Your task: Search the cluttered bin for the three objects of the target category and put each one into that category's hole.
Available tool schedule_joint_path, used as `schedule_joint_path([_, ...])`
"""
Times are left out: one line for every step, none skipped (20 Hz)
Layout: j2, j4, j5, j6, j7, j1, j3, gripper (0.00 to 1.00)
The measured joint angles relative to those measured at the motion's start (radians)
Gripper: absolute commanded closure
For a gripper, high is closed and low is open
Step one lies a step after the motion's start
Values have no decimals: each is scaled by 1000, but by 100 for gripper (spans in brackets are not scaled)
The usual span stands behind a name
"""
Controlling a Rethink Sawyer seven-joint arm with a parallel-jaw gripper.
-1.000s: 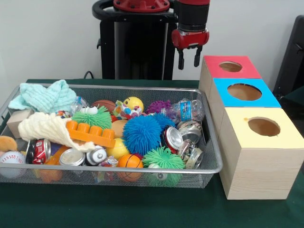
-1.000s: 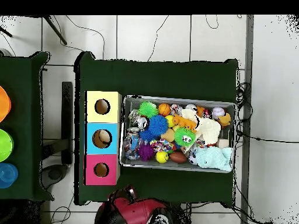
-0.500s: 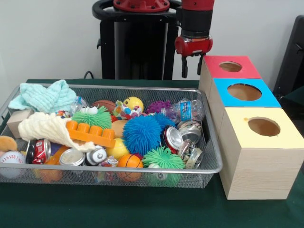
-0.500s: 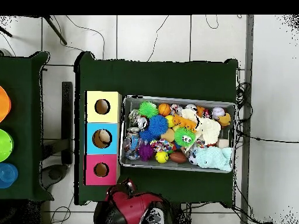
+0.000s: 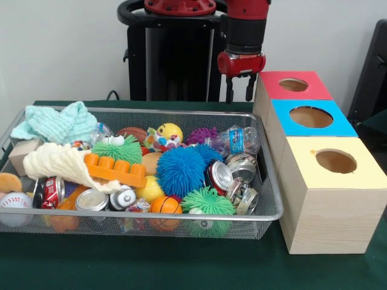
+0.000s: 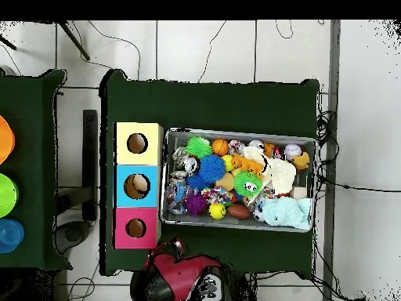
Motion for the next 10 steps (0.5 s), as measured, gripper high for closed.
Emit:
schedule_joint_path([0, -1, -3, 0, 0, 0, -2, 0])
schedule_joint_path([0, -3, -5, -1, 0, 0, -5, 0])
schedule_joint_path([0, -6, -8, -1, 0, 0, -7, 0])
schedule_joint_path([0, -8, -9, -1, 0, 0, -8, 0])
schedule_joint_path([0, -11, -12, -1, 0, -1, -8, 0])
schedule_joint_path([-1, -13, -13, -1, 0, -1, -8, 0])
schedule_joint_path([-1, -16, -15, -1, 0, -5, -8, 0])
schedule_joint_path([-2, -18, -17, -1, 0, -7, -8, 0])
schedule_joint_path([-4, -19, -18, -1, 0, -14, -6, 0])
schedule_joint_path([-6, -21, -19, -1, 0, -21, -5, 0])
